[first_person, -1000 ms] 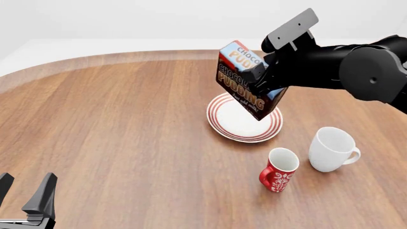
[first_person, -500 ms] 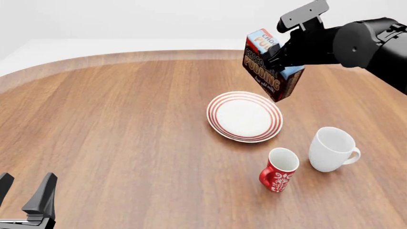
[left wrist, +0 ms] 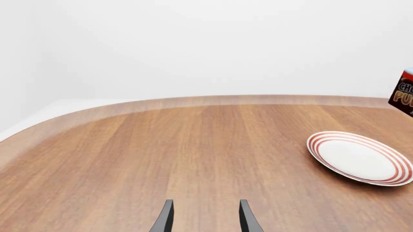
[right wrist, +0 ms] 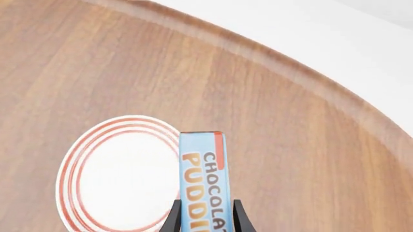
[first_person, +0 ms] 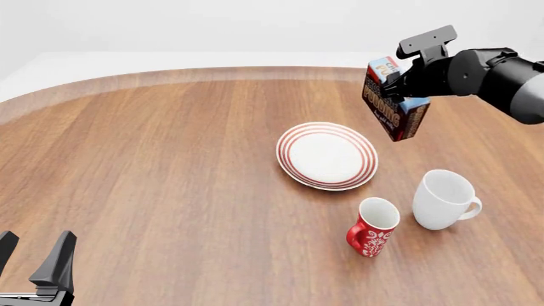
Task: Put the chocolate pudding to the right of the plate.
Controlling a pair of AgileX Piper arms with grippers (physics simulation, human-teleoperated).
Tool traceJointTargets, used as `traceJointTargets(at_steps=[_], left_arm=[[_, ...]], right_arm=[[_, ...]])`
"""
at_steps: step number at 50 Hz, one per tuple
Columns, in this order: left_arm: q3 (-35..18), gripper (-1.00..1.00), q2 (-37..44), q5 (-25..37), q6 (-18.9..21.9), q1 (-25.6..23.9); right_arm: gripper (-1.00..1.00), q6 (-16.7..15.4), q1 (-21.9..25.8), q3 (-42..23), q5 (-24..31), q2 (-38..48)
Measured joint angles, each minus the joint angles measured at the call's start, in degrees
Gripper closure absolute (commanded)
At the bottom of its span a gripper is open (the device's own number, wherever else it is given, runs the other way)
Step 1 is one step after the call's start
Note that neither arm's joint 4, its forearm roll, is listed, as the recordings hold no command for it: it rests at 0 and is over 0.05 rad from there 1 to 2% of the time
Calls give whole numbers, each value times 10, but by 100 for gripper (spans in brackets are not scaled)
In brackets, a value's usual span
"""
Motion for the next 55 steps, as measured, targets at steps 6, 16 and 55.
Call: traceJointTargets(at_steps=[6, 16, 55], left_arm=[[0, -100, 0, 0, 0, 0], [0, -100, 0, 0, 0, 0], [0, -100, 0, 0, 0, 0]], right_arm=[[100, 0, -27, 11, -18, 19], [100, 0, -61, 26, -48, 53], [-100, -27, -134, 101, -147, 117]])
